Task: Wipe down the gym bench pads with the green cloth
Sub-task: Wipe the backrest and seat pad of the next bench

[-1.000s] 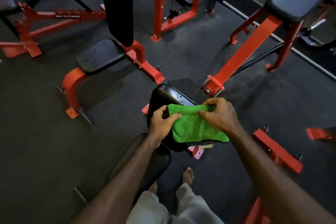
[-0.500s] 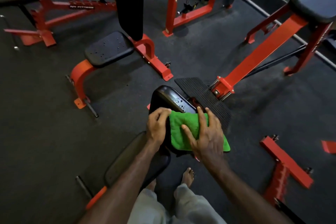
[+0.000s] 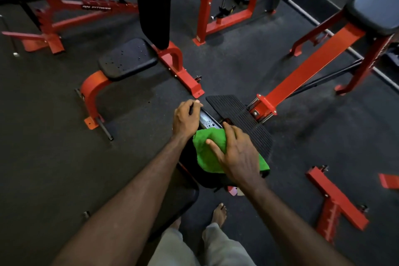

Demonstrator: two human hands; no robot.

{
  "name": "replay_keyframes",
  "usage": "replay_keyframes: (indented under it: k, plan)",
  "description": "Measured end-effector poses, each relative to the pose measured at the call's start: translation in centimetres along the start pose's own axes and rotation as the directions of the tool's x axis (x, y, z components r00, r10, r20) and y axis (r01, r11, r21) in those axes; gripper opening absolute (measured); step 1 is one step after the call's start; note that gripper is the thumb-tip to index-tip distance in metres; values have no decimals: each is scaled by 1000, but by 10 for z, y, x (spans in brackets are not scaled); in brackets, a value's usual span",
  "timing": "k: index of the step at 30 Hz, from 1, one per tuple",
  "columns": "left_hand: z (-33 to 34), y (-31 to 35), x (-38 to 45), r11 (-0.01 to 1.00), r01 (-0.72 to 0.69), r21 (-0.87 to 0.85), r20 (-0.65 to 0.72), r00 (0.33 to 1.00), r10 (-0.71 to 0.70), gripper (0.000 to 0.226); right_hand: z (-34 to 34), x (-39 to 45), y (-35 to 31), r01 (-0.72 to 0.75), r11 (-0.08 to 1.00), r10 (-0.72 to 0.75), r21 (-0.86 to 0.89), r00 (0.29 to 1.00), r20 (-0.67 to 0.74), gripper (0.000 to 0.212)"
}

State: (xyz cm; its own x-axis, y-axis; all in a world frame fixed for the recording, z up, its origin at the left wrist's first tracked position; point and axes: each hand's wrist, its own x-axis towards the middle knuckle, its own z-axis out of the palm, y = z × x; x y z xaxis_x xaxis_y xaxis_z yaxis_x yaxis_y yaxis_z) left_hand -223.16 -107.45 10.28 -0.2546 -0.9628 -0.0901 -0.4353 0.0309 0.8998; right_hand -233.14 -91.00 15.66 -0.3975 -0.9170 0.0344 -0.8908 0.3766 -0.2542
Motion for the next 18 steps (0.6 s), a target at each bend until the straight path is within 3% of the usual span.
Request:
replay_keyframes:
  k: [5,8,13,18]
  plan:
    - [-13,-8,11,999,-22,-47,191,981,30,27,-1,0,6,132,990,-130,-50,990,57,91]
    - [-16,-11,17,994,40,-100,285,959,-10,26,-4,-16,23,82,996,-79,-23,993,88,96]
    - [-17,-6,18,977,109,-180,331,943,-44,23,-7,26,-13,116,982,-91,-147,982,164,93]
    - [-20,-1,16,971,131,-200,341,938,-56,25,-7,21,-9,170,977,-148,-128,975,165,96]
